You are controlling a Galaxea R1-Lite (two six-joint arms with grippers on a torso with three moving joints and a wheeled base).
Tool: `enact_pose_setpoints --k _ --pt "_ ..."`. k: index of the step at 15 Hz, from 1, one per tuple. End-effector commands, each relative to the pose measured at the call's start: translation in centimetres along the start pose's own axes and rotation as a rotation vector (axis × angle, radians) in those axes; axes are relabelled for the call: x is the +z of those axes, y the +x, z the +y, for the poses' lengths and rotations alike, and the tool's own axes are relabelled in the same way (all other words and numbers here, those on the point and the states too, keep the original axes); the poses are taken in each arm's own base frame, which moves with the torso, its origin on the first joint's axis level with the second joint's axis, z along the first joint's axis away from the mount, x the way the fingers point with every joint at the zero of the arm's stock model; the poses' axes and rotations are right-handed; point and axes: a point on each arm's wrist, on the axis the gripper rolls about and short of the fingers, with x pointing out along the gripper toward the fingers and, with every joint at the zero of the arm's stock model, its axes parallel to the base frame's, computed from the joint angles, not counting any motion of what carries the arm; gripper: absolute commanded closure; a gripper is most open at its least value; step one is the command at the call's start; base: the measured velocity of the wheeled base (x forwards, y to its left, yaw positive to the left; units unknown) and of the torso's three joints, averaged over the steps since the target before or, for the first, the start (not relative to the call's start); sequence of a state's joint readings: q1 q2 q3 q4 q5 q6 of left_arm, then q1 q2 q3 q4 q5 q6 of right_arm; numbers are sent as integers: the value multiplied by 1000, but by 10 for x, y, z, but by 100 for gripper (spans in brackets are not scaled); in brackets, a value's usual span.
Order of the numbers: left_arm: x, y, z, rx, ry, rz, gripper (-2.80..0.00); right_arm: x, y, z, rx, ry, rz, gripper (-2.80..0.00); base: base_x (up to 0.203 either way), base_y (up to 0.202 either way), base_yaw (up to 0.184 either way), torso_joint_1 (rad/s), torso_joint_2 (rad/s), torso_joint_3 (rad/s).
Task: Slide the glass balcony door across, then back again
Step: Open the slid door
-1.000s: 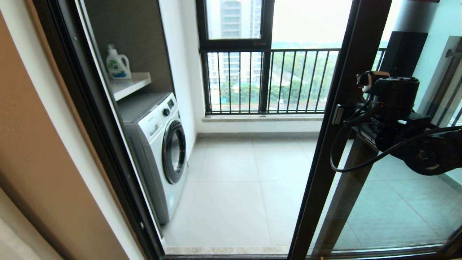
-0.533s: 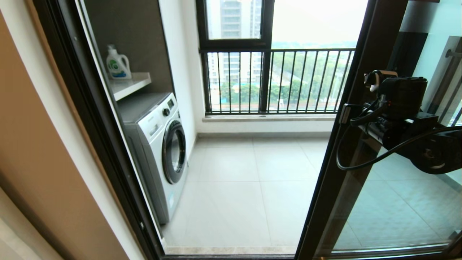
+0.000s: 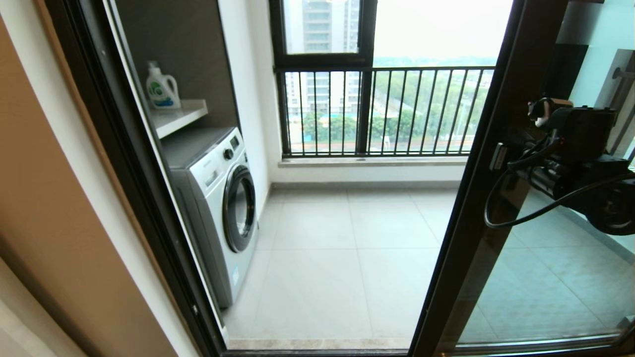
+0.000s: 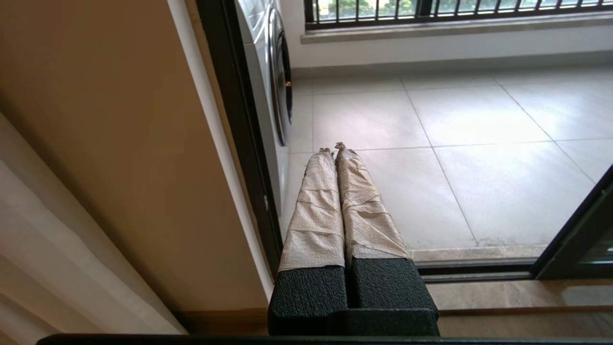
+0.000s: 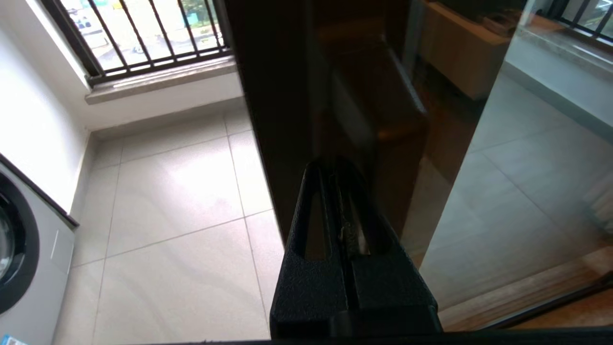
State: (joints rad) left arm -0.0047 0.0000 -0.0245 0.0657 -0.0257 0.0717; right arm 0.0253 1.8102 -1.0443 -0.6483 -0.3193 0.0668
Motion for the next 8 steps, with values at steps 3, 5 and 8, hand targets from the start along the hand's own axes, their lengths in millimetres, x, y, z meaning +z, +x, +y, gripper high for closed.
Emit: enact_pose_setpoints --k 3,5,8 --pt "0 0 0 0 0 2 0 3 2 -17 -40 8 -7 0 0 0 0 0 0 0" --pt "0 0 0 0 0 2 0 2 1 -24 -35 6 -1 0 0 0 0 0 0 0" --pt "0 0 0 0 0 2 0 1 2 -28 -45 7 0 0 0 0 0 0 0 0"
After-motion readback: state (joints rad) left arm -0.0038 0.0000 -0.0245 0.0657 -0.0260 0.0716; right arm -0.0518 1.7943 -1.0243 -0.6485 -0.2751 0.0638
